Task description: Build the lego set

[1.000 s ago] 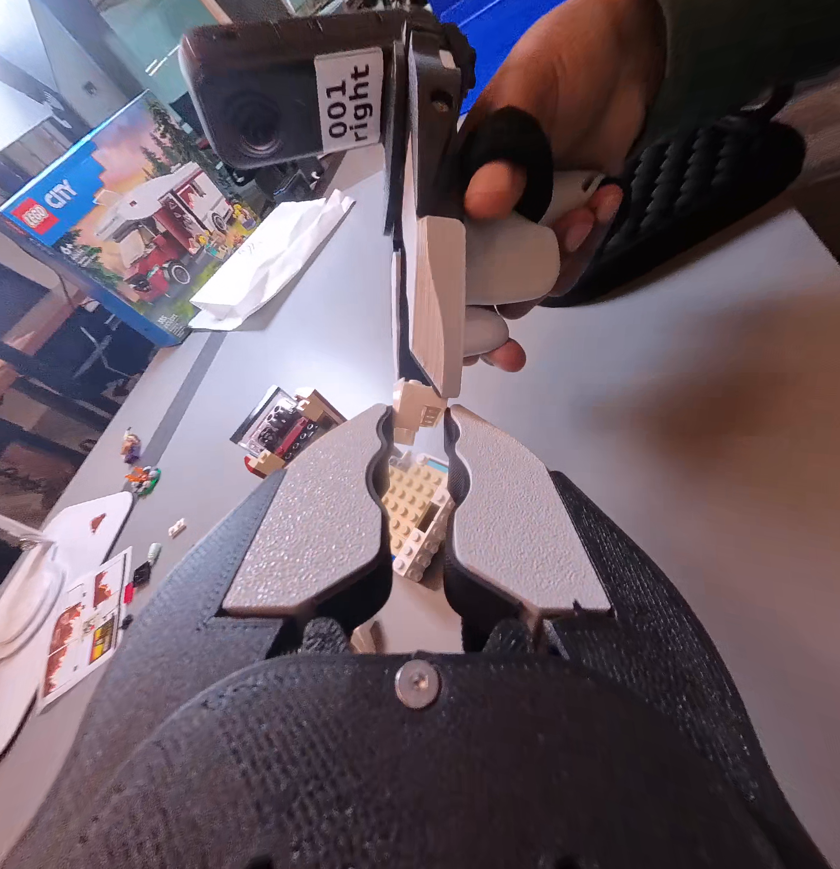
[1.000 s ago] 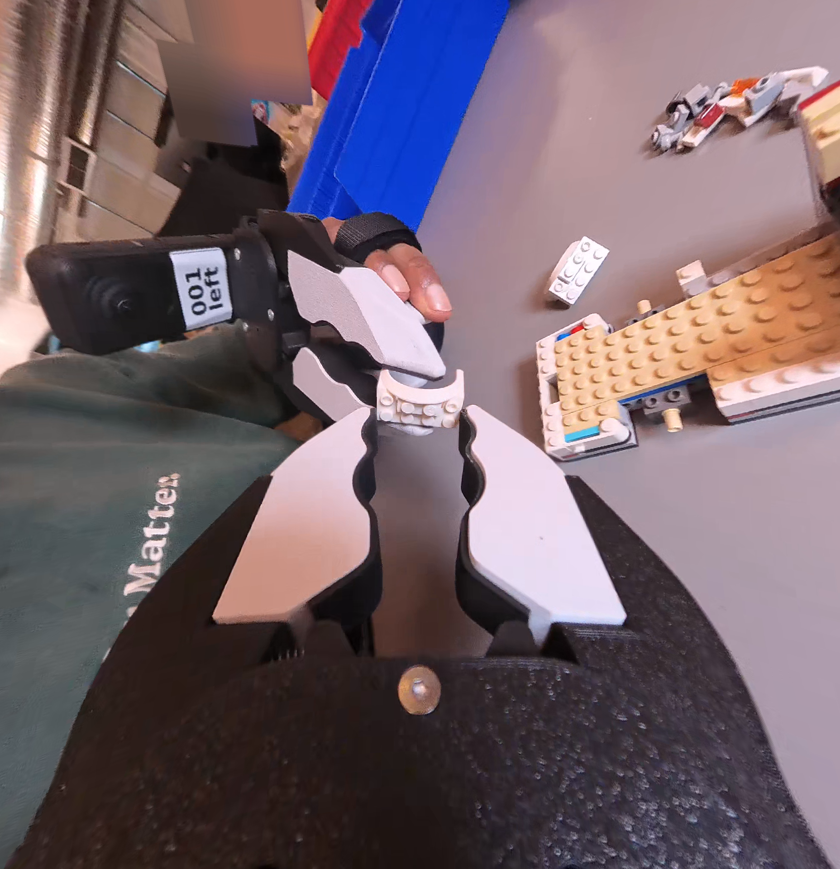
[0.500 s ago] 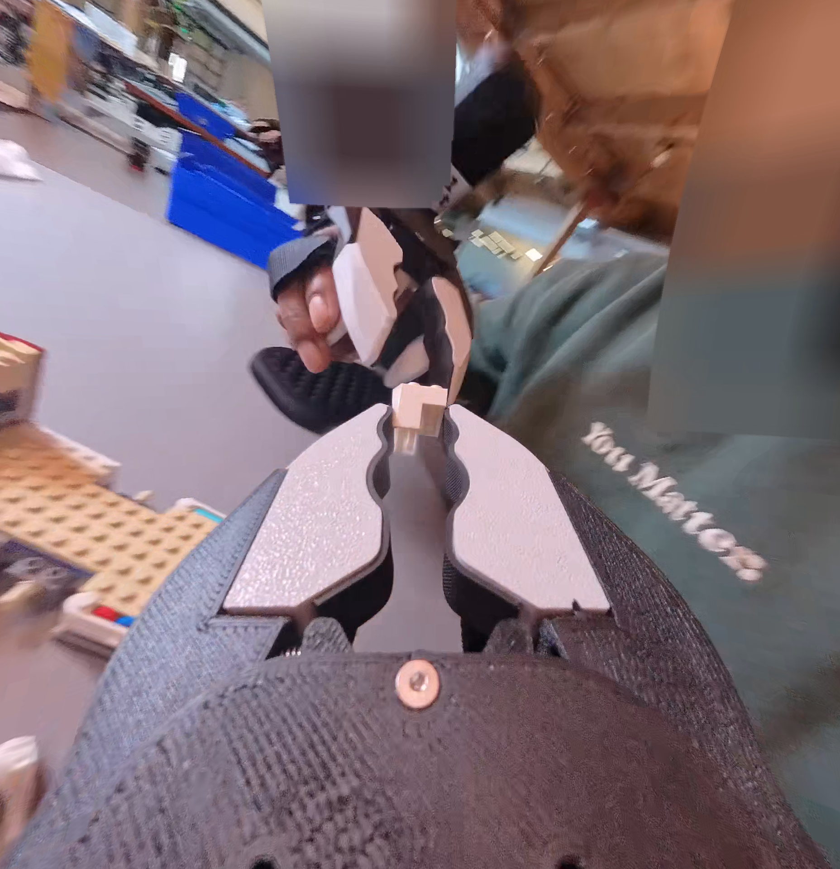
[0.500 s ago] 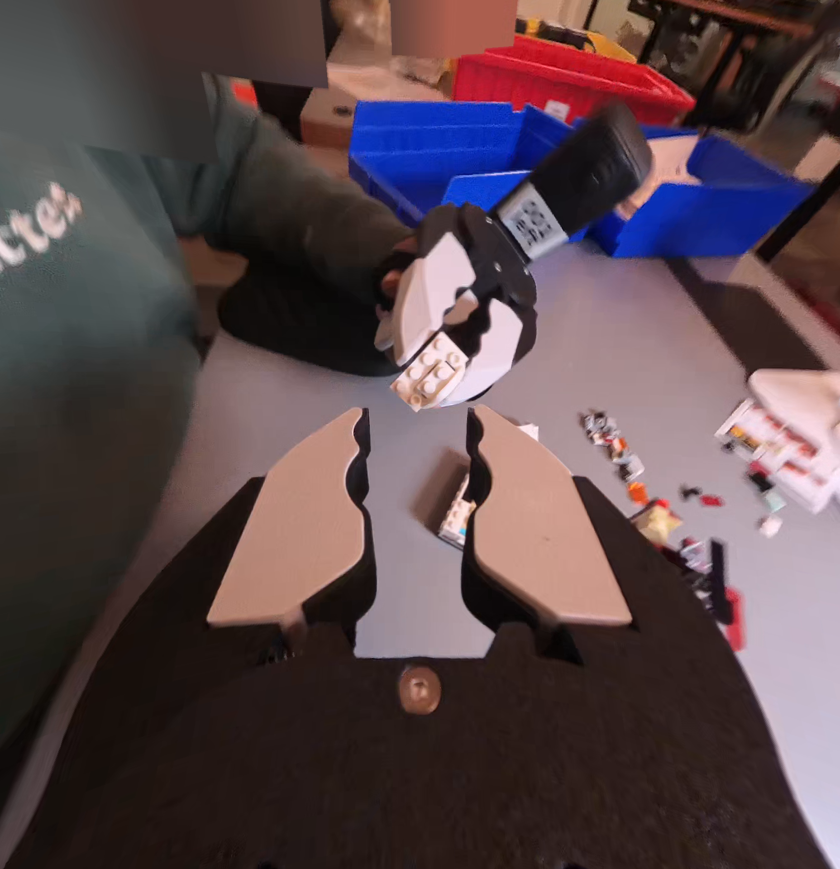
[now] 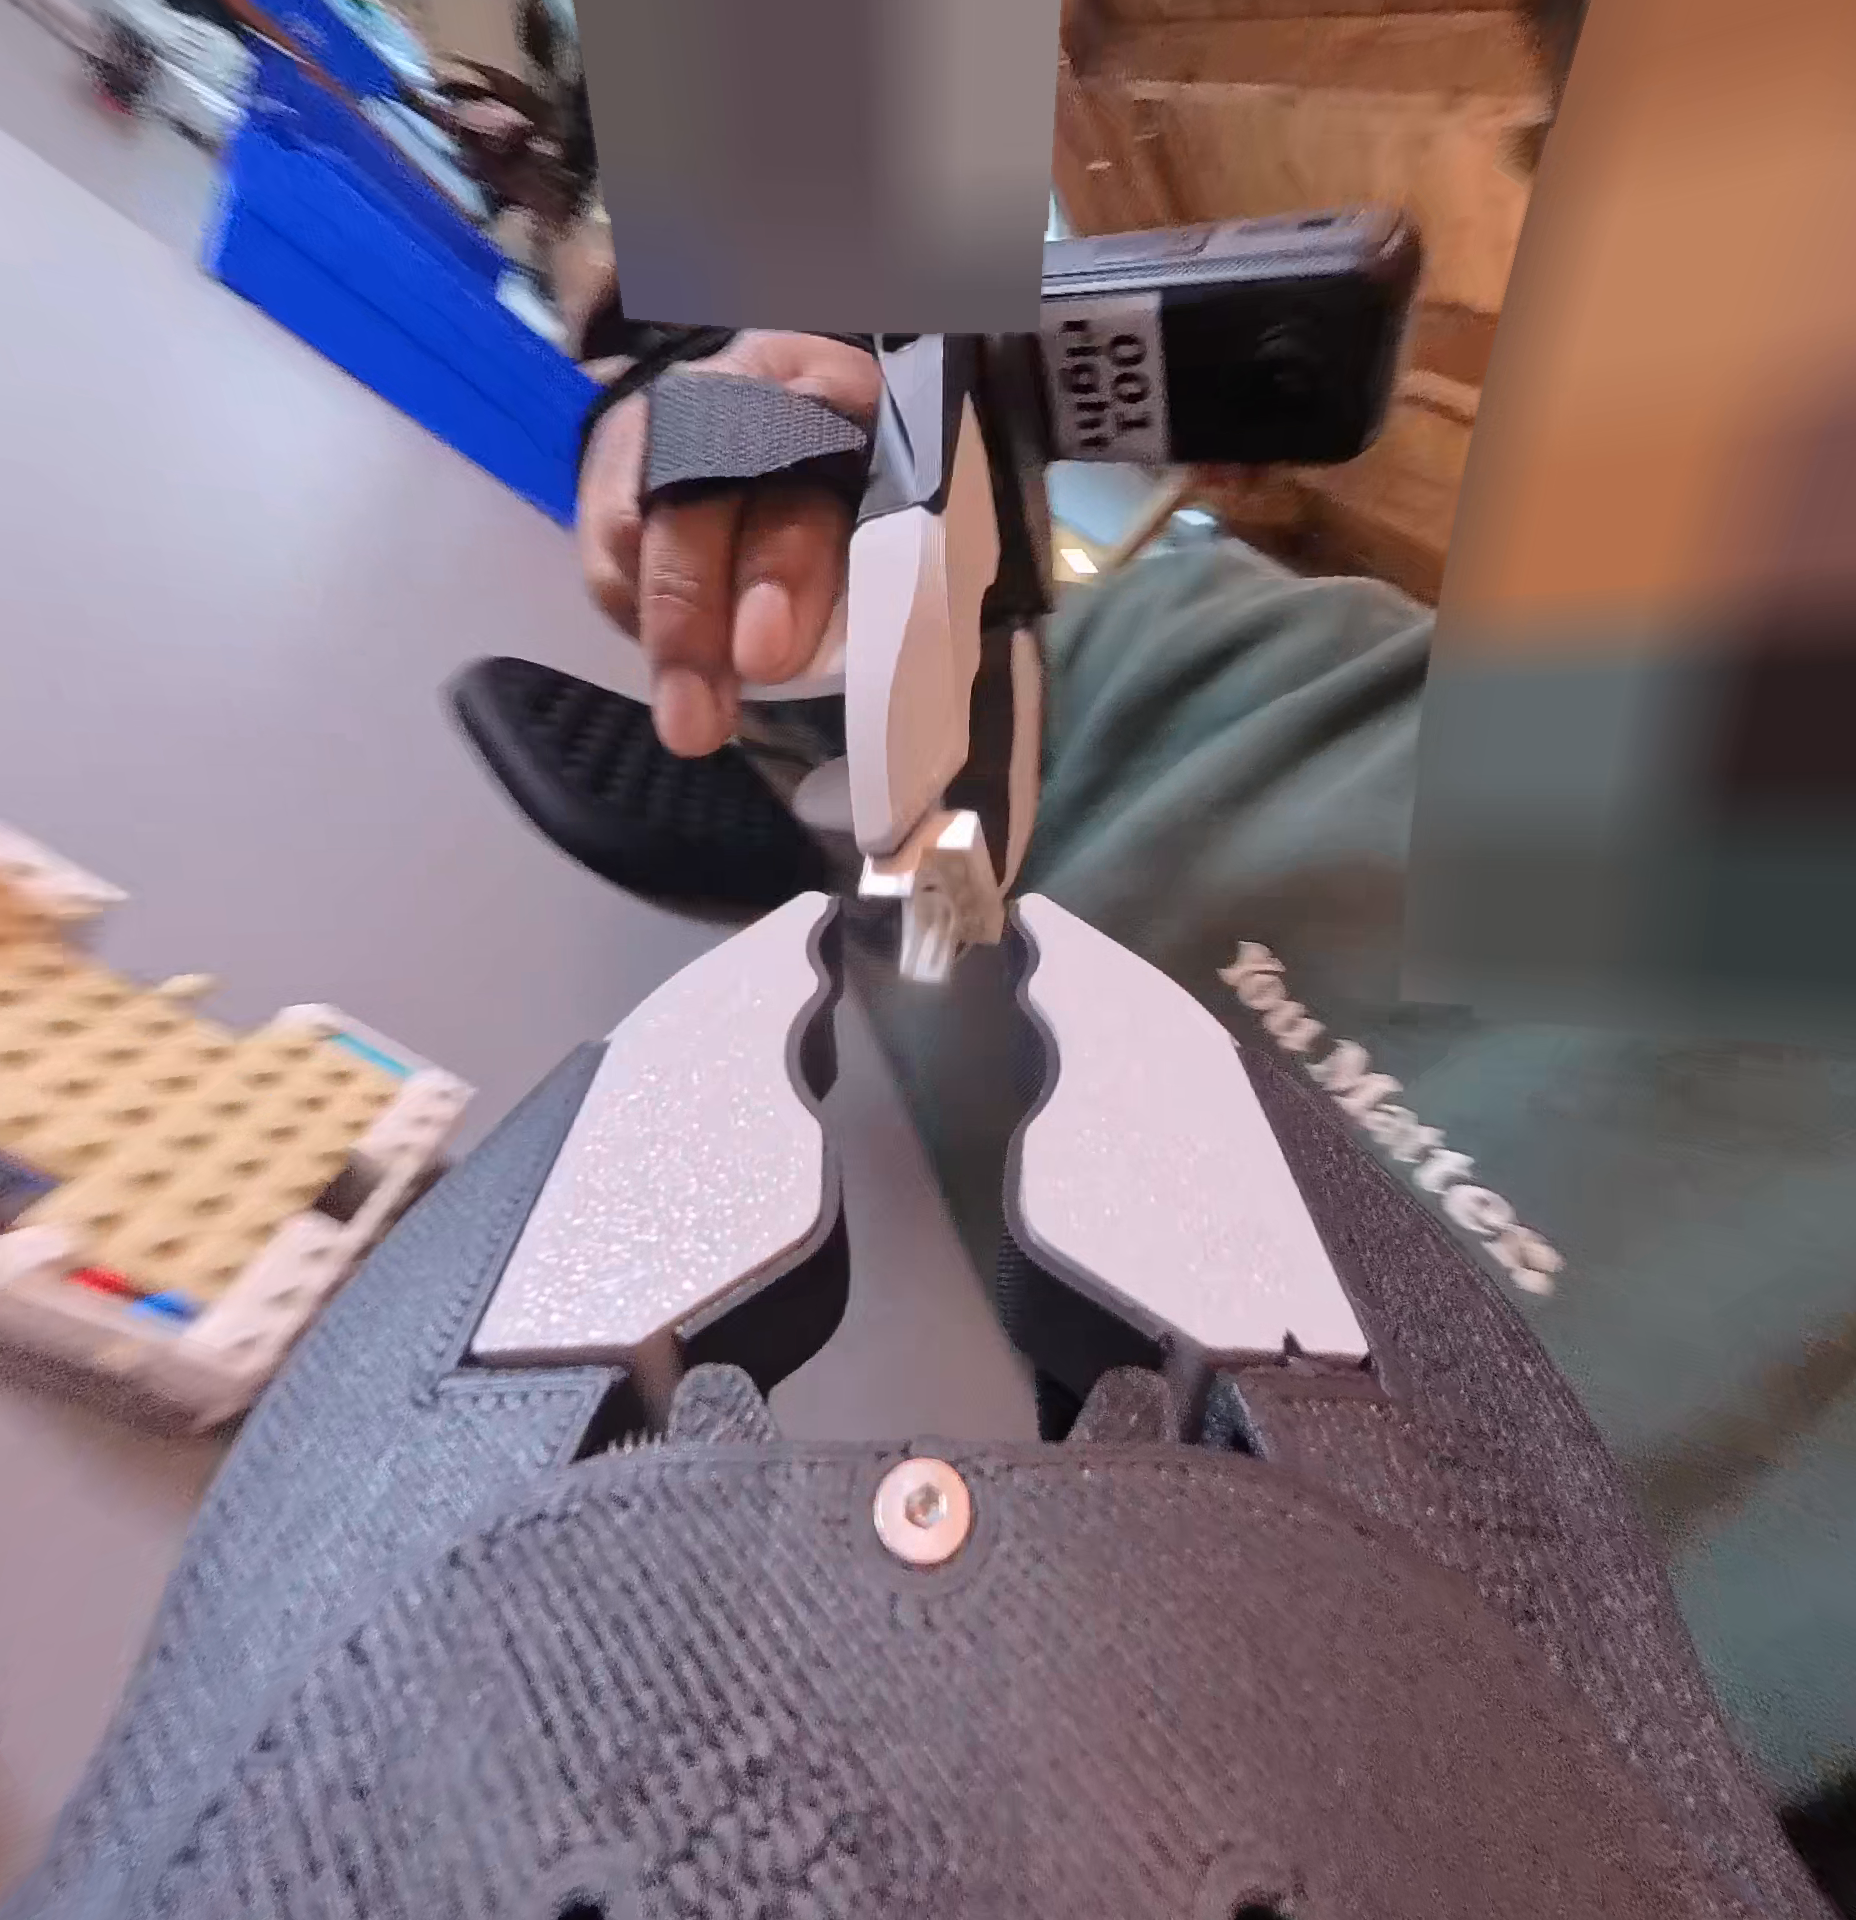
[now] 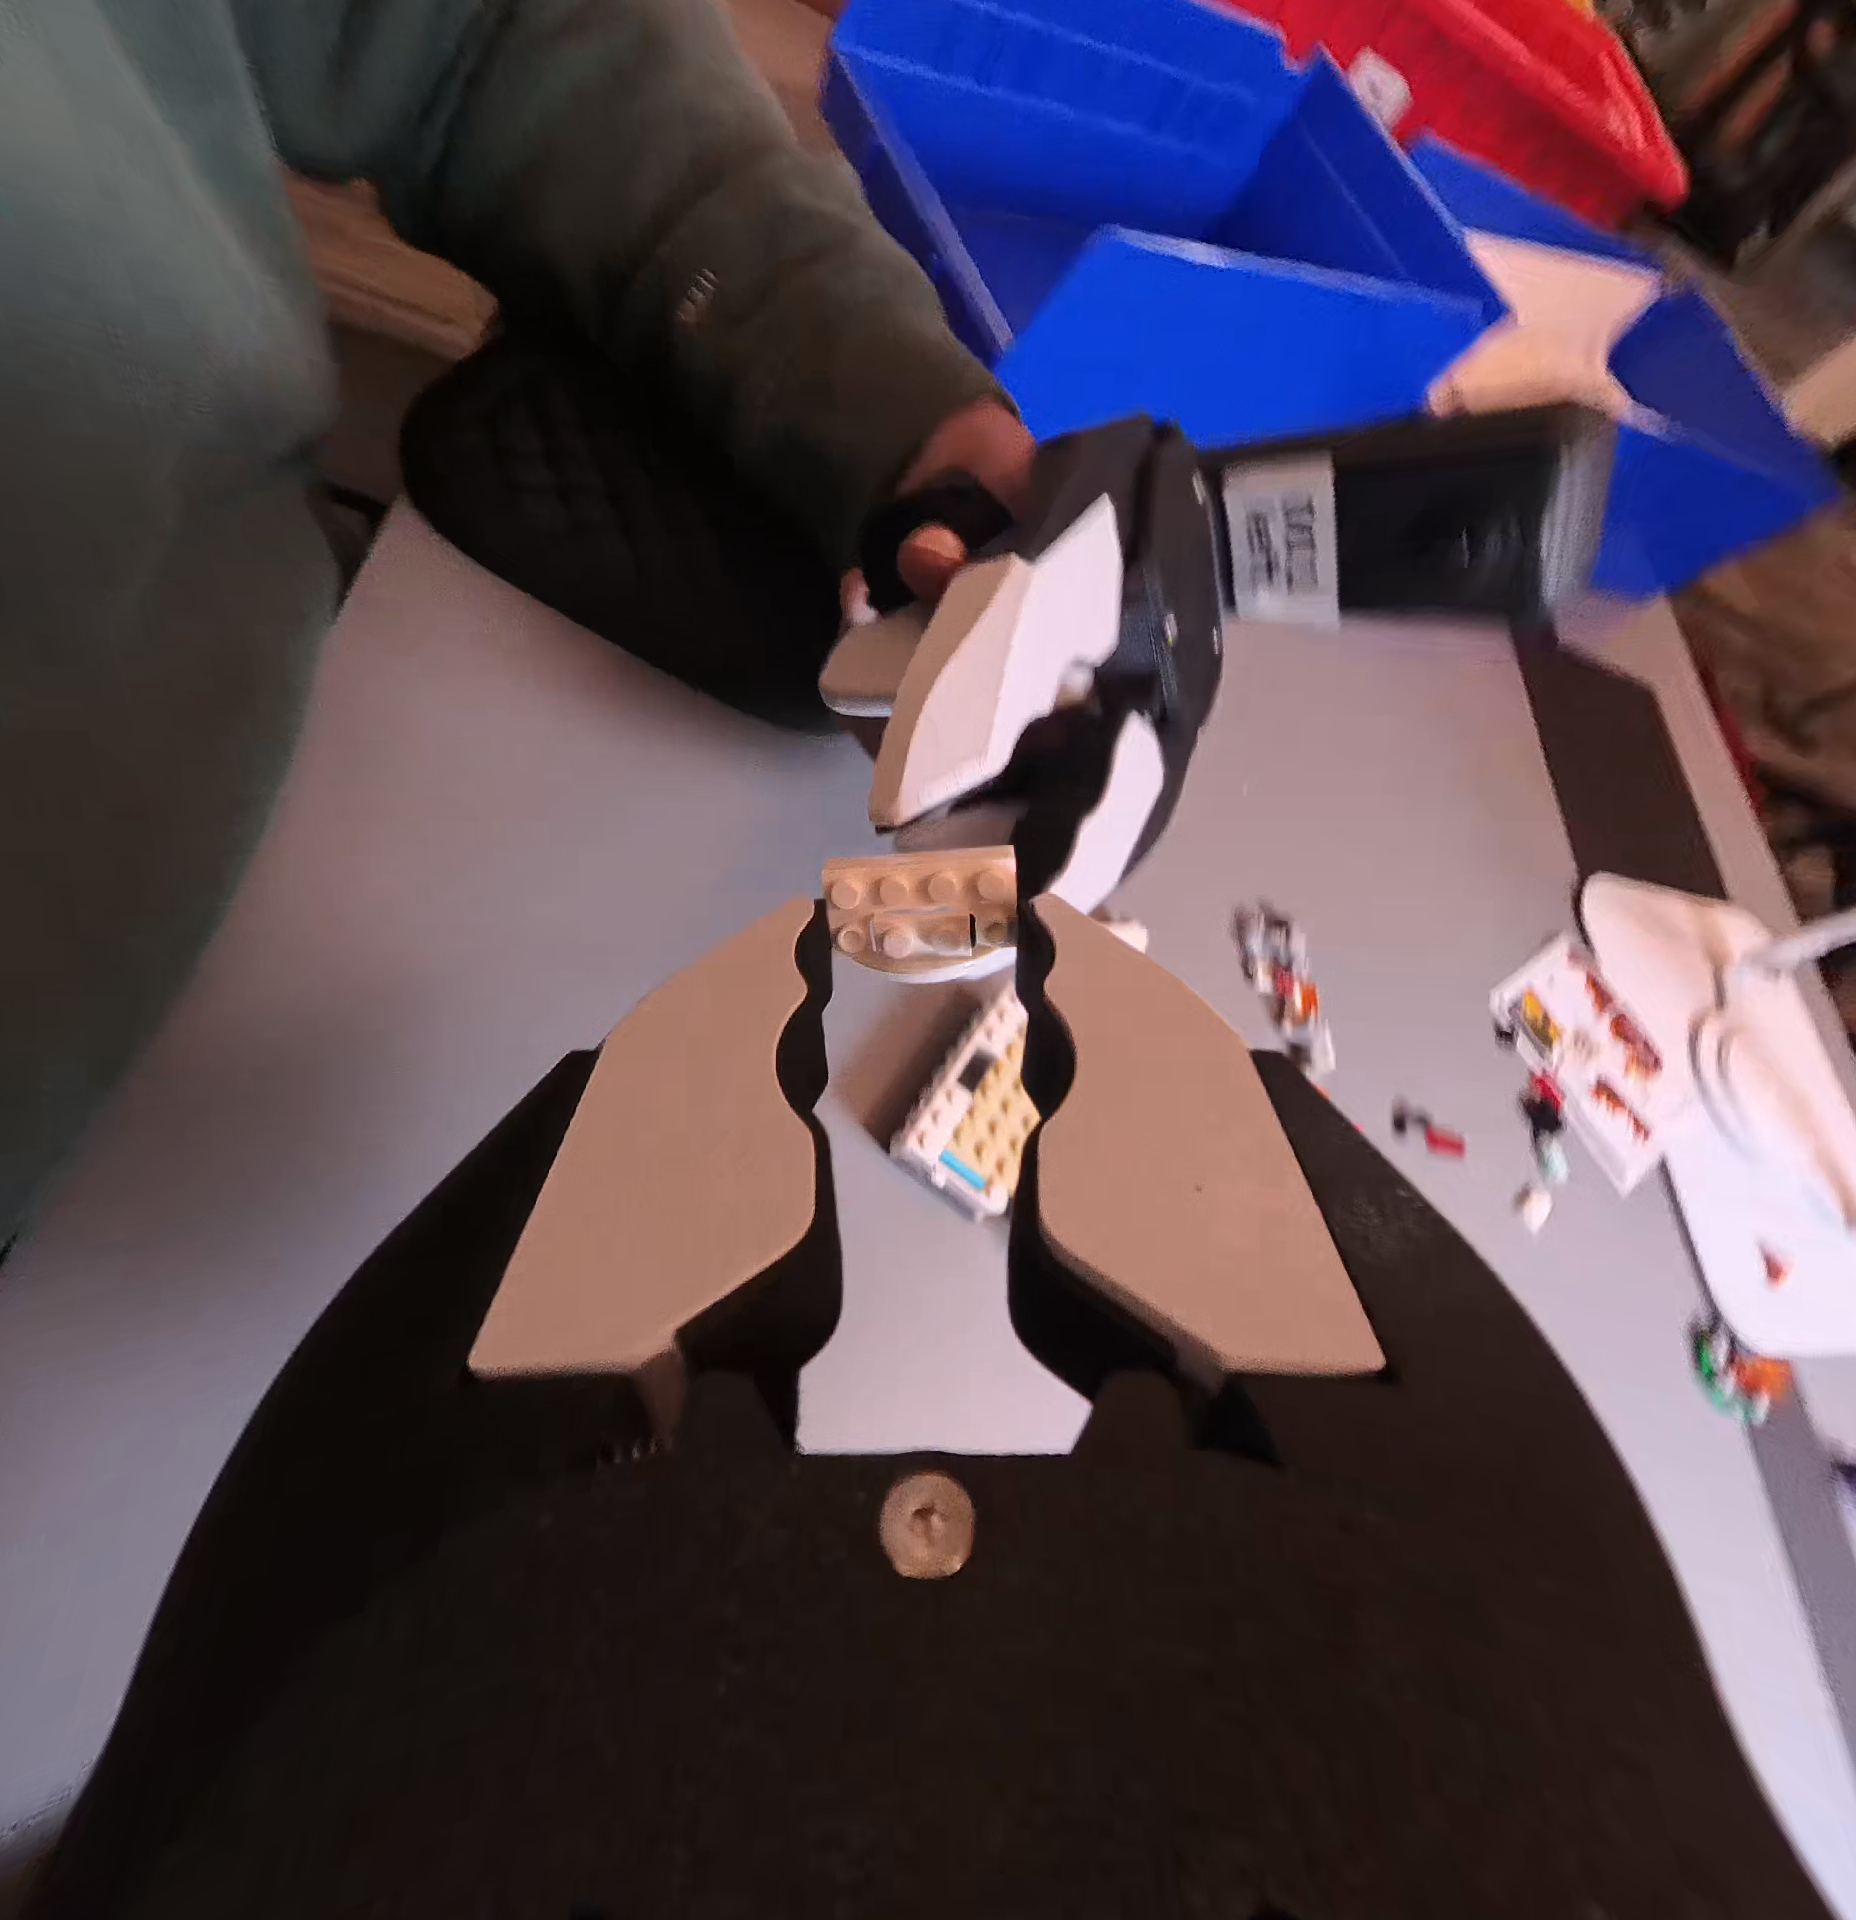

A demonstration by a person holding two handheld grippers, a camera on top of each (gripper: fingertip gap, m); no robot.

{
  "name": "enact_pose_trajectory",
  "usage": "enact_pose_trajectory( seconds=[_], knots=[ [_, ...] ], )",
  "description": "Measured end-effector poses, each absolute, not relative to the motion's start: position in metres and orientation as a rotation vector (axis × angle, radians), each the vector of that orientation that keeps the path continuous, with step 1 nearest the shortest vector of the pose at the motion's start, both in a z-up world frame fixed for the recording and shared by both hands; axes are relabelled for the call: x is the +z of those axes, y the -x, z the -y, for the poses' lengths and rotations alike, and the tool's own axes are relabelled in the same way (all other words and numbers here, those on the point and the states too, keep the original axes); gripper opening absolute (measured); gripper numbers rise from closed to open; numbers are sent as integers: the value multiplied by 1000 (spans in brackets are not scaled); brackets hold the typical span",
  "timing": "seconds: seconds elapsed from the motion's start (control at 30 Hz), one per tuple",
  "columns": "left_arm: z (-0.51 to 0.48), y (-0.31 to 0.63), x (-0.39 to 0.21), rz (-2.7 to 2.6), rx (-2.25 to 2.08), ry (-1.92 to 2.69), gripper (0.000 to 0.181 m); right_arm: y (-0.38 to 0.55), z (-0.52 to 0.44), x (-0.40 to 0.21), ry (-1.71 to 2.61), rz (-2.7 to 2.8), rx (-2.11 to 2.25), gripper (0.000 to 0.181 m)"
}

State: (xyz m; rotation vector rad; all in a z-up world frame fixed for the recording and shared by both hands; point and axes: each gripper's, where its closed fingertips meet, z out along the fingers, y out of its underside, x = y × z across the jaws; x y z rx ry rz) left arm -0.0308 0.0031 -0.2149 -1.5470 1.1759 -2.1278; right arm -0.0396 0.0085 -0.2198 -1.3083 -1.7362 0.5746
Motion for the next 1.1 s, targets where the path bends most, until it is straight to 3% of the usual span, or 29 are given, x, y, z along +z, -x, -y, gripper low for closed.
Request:
enact_pose_trajectory(
  seconds=[0.2, 0.43, 0.53, 1.1],
  knots=[
    [-73, 42, -270, -1371, -1046, 1667, 45, -21, -57, -254, 1839, 1515, 499, 34],
    [-78, 45, -323, -1587, -652, 1755, 56, -34, -78, -292, 2155, 1331, 481, 34],
    [-76, 43, -326, -1606, -610, 1738, 41, -28, -81, -303, 2212, 1357, 430, 34],
    [-72, 43, -321, -1592, -598, 1697, 38, -24, -76, -316, 2439, 1640, 279, 34]
  ],
)
